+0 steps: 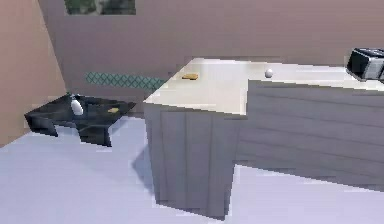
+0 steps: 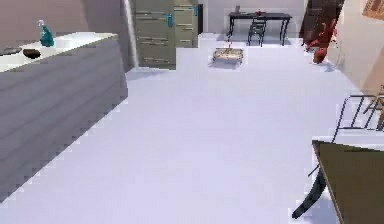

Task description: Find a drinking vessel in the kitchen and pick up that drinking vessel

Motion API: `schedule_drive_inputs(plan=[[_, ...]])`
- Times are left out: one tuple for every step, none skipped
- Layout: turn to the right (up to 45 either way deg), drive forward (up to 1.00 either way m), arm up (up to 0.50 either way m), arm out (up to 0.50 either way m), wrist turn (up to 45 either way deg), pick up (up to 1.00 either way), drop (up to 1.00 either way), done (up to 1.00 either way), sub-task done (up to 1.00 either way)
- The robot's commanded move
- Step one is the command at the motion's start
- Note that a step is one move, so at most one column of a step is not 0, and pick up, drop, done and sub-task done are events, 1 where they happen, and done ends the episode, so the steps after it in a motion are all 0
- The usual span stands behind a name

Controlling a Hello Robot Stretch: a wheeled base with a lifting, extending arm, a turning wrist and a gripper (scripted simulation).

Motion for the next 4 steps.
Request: schedule_drive_inputs(plan=[[15.0,0.0,0.0,0.0,0.0,0.0,0.0,0.0,0.0],[0.0,0.1,0.0,0.0,0.0,0.0,0.0,0.0,0.0],[-45.0,0.0,0.0,0.0,0.0,0.0,0.0,0.0,0.0],[-39.0,0.0,0.0,0.0,0.0,0.0,0.0,0.0,0.0]])
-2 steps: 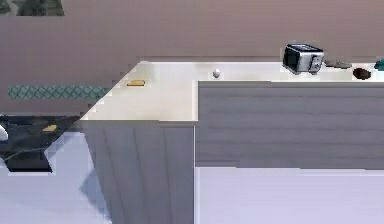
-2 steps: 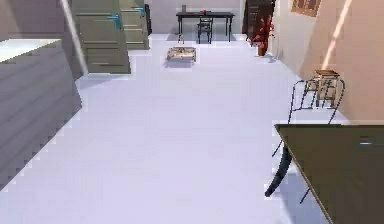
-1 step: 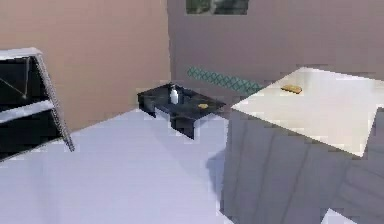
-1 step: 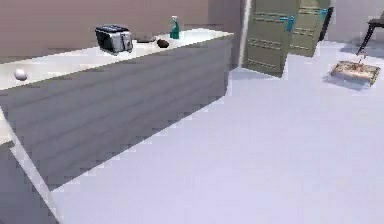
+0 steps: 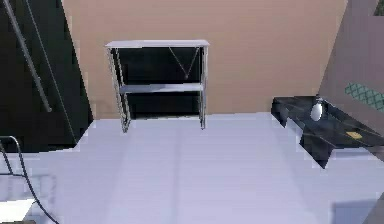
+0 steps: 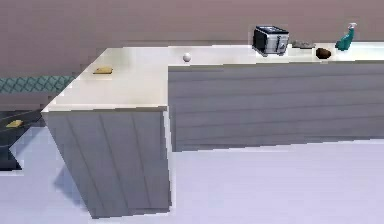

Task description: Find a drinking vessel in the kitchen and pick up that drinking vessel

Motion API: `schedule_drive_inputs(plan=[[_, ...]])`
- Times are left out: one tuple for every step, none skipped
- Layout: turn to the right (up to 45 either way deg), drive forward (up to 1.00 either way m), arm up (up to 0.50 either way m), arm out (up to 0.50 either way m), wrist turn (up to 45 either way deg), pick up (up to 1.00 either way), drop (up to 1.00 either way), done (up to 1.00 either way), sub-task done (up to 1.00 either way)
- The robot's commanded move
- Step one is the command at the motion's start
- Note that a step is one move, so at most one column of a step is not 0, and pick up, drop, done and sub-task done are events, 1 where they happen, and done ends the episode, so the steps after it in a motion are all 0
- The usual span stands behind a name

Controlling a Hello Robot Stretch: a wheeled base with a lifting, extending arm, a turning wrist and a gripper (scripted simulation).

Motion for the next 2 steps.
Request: schedule_drive_inputs(plan=[[0.0,0.1,0.0,0.0,0.0,0.0,0.0,0.0,0.0],[-45.0,0.0,0.0,0.0,0.0,0.0,0.0,0.0,0.0]])
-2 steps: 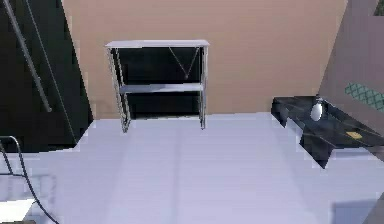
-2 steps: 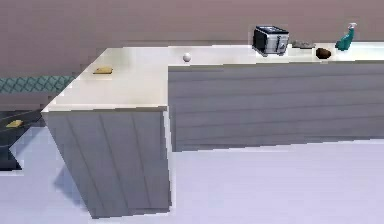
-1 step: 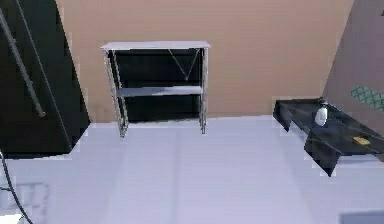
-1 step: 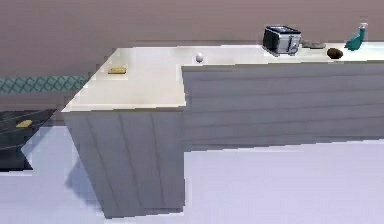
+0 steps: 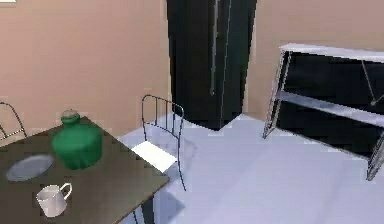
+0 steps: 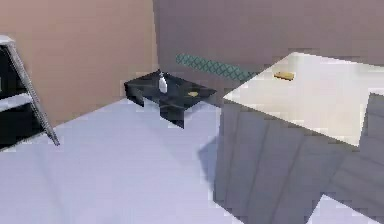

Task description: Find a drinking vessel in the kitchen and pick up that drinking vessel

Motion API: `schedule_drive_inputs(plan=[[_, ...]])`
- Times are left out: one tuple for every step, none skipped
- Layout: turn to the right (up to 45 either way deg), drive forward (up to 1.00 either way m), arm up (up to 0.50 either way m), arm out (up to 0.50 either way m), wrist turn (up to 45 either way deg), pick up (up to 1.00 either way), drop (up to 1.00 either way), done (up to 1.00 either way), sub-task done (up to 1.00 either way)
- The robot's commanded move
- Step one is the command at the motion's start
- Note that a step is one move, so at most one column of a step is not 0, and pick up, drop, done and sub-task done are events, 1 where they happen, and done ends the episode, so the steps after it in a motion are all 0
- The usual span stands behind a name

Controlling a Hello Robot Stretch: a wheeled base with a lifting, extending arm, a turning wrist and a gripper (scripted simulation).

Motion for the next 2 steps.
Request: schedule_drive_inputs(plan=[[-45.0,0.0,0.0,0.0,0.0,0.0,0.0,0.0,0.0],[-45.0,0.0,0.0,0.0,0.0,0.0,0.0,0.0,0.0]])
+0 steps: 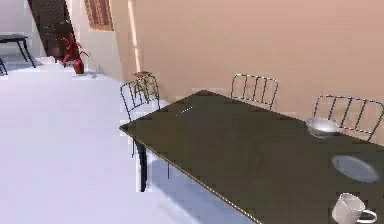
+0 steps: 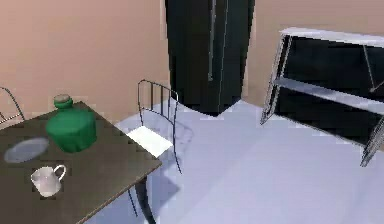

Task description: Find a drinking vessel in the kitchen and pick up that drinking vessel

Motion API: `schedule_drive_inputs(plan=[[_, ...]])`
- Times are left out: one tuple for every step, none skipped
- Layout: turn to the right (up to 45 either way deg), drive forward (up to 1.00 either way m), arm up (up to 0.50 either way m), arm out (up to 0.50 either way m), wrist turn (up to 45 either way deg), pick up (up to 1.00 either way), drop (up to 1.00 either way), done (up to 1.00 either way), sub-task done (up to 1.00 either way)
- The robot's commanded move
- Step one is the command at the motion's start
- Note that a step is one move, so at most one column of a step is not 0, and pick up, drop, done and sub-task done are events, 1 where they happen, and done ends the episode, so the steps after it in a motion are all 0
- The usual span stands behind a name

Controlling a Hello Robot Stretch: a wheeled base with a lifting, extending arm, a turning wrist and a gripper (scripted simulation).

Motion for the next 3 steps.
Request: schedule_drive_inputs(plan=[[-36.0,0.0,0.0,0.0,0.0,0.0,0.0,0.0,0.0],[0.0,0.0,0.5,0.0,0.0,0.0,0.0,0.0,0.0],[0.0,0.0,0.26,0.0,0.0,0.0,0.0,0.0,0.0]])
